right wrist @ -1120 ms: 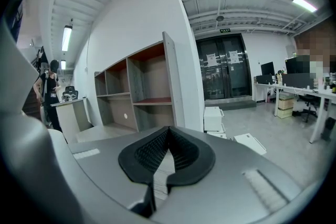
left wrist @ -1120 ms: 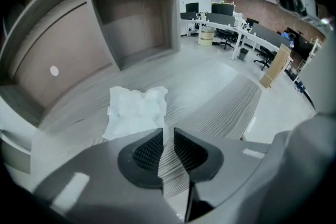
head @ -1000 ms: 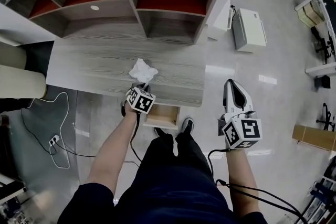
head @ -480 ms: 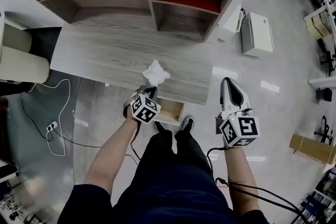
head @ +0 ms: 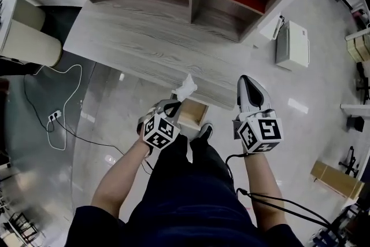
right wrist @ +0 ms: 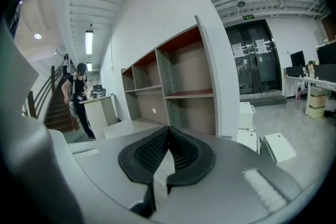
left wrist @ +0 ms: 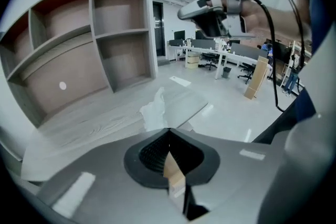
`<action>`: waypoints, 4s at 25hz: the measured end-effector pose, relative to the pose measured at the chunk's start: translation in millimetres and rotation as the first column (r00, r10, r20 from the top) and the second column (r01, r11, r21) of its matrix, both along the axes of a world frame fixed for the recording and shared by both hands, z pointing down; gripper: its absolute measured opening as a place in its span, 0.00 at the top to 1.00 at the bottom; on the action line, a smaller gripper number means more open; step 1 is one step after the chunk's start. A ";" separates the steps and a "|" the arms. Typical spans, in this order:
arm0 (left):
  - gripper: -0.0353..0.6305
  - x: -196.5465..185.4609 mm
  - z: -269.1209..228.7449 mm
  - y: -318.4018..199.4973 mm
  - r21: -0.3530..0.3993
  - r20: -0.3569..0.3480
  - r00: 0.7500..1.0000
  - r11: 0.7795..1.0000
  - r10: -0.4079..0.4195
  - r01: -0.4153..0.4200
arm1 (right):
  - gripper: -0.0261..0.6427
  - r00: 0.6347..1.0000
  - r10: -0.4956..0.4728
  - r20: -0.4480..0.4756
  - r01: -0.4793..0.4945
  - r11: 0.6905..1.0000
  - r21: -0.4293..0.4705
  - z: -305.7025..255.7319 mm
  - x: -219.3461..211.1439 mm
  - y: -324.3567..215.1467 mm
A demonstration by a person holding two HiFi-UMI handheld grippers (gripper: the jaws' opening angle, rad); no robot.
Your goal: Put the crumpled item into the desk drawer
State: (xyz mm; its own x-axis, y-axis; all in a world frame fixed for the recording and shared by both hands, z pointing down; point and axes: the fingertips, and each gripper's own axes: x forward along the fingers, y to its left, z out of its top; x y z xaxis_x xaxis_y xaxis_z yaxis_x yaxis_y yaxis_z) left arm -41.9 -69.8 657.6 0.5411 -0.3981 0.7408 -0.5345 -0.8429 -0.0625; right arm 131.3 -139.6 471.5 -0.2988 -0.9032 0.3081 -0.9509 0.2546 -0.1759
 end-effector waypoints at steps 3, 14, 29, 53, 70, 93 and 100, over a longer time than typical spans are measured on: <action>0.94 -2.7 -12.5 20.3 0.036 0.002 1.000 0.999 0.025 -0.025 | 0.95 0.999 -0.051 0.008 0.051 0.999 0.001 0.9 -18.5 -3.4; 0.94 -7.1 -13.8 71.4 0.097 0.103 0.982 0.981 0.157 -0.167 | 0.95 0.989 -0.145 0.019 0.145 0.989 -0.002 3.5 -59.3 4.8; 0.94 -20.4 74.9 75.3 -0.044 0.264 0.932 0.968 0.249 -0.246 | 0.95 0.999 -0.033 0.010 0.034 0.999 -0.043 18.7 -13.8 28.2; 0.80 17.6 146.6 55.2 -0.273 0.155 0.987 0.962 0.040 0.004 | 0.95 0.997 0.074 -0.006 -0.074 0.987 -0.143 60.4 27.0 44.9; 0.79 -5.0 11.5 -48.9 -0.106 -0.111 0.947 0.951 -0.300 0.289 | 0.95 1.000 0.012 -0.003 -0.012 0.997 -0.071 31.4 8.1 22.0; 0.94 -23.5 -286.2 -145.5 0.307 -0.579 0.751 0.769 -0.318 0.562 | 0.95 1.000 0.027 -0.004 -0.026 0.974 0.224 -92.8 27.3 -22.5; 0.94 -23.8 -319.6 -146.1 0.336 -0.609 0.740 0.752 -0.286 0.567 | 0.95 0.999 0.022 -0.026 -0.014 0.955 0.296 -130.2 23.7 -31.4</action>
